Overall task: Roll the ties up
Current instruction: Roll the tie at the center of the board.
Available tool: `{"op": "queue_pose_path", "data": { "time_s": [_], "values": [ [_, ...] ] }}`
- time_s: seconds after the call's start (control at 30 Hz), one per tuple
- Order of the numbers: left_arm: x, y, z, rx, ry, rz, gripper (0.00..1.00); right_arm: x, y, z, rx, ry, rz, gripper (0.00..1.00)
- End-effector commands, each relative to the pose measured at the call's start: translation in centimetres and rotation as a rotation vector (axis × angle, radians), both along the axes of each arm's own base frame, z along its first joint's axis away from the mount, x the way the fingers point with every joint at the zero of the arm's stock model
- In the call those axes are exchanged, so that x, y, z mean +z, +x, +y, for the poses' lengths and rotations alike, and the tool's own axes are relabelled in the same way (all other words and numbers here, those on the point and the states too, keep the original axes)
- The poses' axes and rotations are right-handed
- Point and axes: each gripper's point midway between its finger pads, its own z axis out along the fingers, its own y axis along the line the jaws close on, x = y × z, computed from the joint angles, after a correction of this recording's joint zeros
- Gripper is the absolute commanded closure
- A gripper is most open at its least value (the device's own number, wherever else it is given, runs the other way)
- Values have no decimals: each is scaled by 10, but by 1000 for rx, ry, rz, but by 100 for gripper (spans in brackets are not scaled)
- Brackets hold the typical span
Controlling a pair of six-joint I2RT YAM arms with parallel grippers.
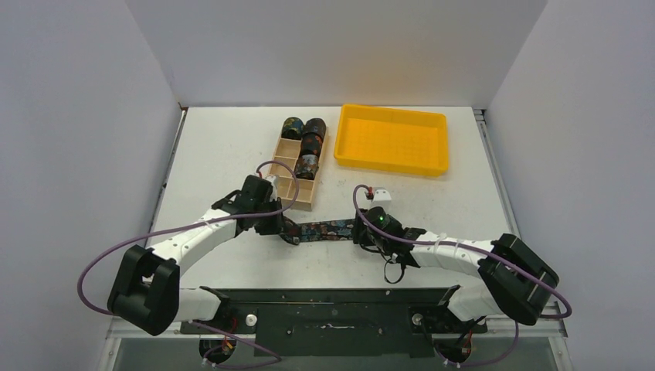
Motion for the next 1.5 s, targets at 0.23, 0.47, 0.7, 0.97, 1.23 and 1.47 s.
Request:
{"op": "queue_pose_path", "data": {
  "time_s": [0.23,0.47,0.7,0.97,1.23,1.47],
  "values": [
    [12,2,36,156,193,-31,100,30,29,-2,-91,-8,-141,64],
    [18,5,47,186,271,-34,100,-11,23,-9,-93,-88,-57,65],
    [23,8,44,128,328,-49,100,-39,-12,-27,-125,-50,32,66],
    [17,-1,18,13,349,-56,100,-12,-35,-32,-135,5,0,66],
    [15,-2,20,16,364,-72,100,35,-3,-31,-144,-54,-111,65],
    [14,3,32,39,424,-90,100,-14,-6,-39,-162,-122,-20,70]
  ]
}}
